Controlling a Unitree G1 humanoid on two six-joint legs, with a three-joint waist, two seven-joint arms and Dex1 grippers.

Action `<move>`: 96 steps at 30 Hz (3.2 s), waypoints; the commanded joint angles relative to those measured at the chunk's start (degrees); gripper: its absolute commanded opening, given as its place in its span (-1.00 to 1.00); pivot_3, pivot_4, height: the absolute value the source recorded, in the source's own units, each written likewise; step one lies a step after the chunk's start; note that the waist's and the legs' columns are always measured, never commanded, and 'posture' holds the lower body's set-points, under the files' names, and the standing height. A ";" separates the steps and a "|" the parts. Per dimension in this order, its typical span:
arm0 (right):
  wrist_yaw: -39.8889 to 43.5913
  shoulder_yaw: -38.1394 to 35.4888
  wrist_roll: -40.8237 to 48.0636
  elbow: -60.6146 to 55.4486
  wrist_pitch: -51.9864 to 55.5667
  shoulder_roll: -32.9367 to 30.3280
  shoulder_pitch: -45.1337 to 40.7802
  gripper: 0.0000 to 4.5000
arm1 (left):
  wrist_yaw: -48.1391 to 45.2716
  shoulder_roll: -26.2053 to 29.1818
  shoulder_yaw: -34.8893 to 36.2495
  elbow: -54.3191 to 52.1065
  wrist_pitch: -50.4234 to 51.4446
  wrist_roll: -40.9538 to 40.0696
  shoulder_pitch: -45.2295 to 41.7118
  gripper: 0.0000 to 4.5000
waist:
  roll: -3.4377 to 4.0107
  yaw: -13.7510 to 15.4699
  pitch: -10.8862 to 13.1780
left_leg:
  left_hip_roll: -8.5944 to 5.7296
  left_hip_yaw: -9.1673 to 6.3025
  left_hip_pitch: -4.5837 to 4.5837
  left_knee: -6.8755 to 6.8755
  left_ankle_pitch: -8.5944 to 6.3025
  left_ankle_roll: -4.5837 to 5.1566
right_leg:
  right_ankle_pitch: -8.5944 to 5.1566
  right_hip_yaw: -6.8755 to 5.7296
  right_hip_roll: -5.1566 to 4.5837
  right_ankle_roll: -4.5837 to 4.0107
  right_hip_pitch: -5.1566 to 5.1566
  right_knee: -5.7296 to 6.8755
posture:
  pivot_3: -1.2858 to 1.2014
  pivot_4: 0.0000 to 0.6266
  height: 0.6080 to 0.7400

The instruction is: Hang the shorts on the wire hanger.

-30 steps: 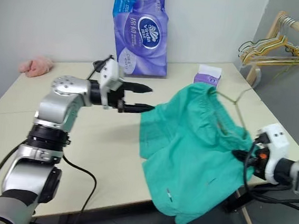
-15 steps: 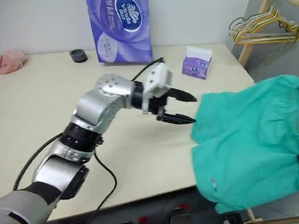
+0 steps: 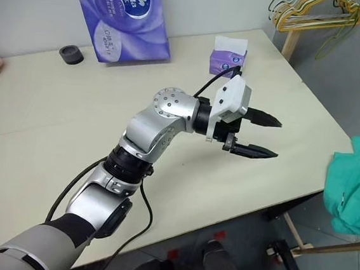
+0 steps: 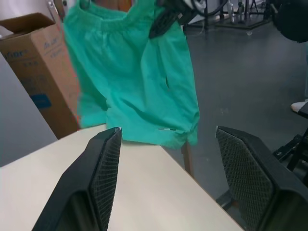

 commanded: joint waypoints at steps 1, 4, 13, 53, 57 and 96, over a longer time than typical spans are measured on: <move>-0.09 1.78 -6.06 5.20 0.44 -3.96 -3.84 -1.00 | 0.69 -1.56 -0.04 -0.34 -2.45 0.21 -2.45 0.46 | 0.02 0.07 0.04 | 0.00 0.05 0.01 -0.02 0.00 0.01 | 0.00 0.04 0.00 0.01 0.00 -0.02 | -0.29 -0.03 1.00; 2.89 5.70 -10.98 9.86 -0.66 -5.95 -5.25 -1.00 | 1.03 -2.54 -0.09 0.51 -3.40 0.47 -3.13 0.46 | 0.01 0.48 0.08 | 0.00 0.19 0.03 -0.04 -0.02 0.03 | 0.06 0.18 0.00 0.12 0.00 -0.13 | -0.28 -0.03 1.00; 14.08 14.30 -20.02 19.92 -6.56 -8.68 -7.45 -1.00 | 2.23 -4.37 -1.04 3.26 -7.97 3.23 -4.24 0.46 | 0.09 0.60 0.28 | 0.00 0.82 0.10 -0.04 -0.23 0.40 | 0.30 0.83 0.00 0.60 -0.01 -0.68 | -0.27 -0.05 1.00; 20.39 8.87 -34.61 -35.77 0.44 9.13 3.30 0.98 | 2.23 -10.12 5.01 15.03 -8.52 -1.43 -12.02 0.48 | 0.55 0.57 0.05 | 0.00 0.87 -0.14 -0.02 -0.34 0.56 | 0.35 0.90 -0.01 0.73 -0.12 -0.87 | -0.27 -0.25 1.00; 19.89 11.05 -37.36 -40.91 -0.75 10.98 3.00 0.98 | 2.59 -9.98 5.34 15.56 -9.06 -0.94 -12.35 0.48 | 0.56 0.58 0.04 | 0.00 0.87 -0.13 -0.02 -0.34 0.56 | 0.36 0.89 -0.01 0.74 -0.12 -0.85 | -0.26 -0.25 1.00; 34.31 70.36 -49.01 -9.87 -75.03 49.45 -3.16 0.98 | 64.24 4.73 31.47 -18.18 8.98 13.92 43.63 0.48 | -1.42 20.92 -4.56 | 0.02 -0.65 -0.33 0.11 1.17 -0.65 | 1.39 -0.94 -0.53 -0.85 -0.92 0.69 | 0.16 -0.73 1.00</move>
